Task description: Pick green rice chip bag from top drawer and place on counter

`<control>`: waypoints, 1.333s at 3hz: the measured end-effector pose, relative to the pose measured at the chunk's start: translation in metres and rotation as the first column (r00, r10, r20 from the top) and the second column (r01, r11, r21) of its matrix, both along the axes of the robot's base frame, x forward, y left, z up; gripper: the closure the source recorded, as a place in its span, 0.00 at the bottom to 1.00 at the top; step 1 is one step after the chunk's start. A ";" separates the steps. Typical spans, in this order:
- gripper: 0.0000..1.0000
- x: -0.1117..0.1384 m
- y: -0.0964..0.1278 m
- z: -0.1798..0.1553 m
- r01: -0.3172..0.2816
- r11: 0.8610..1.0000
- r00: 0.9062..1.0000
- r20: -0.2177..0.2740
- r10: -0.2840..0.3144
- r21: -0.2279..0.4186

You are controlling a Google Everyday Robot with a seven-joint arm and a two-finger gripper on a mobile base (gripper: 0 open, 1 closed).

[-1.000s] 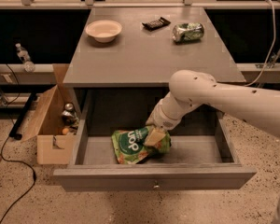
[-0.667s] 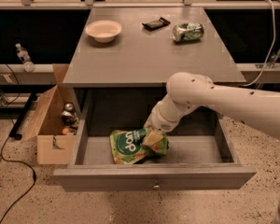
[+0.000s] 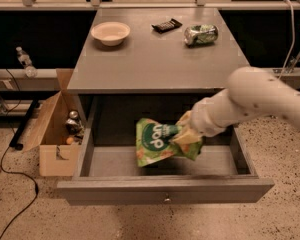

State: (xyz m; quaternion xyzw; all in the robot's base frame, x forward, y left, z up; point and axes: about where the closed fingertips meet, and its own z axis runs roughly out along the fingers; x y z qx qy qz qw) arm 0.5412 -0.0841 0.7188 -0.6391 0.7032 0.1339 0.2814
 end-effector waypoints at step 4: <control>1.00 0.013 -0.100 0.136 0.041 0.986 0.990 0.124 -0.062 0.159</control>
Offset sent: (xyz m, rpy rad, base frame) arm -0.0299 -0.1792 0.1652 0.2046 -0.0982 -0.1221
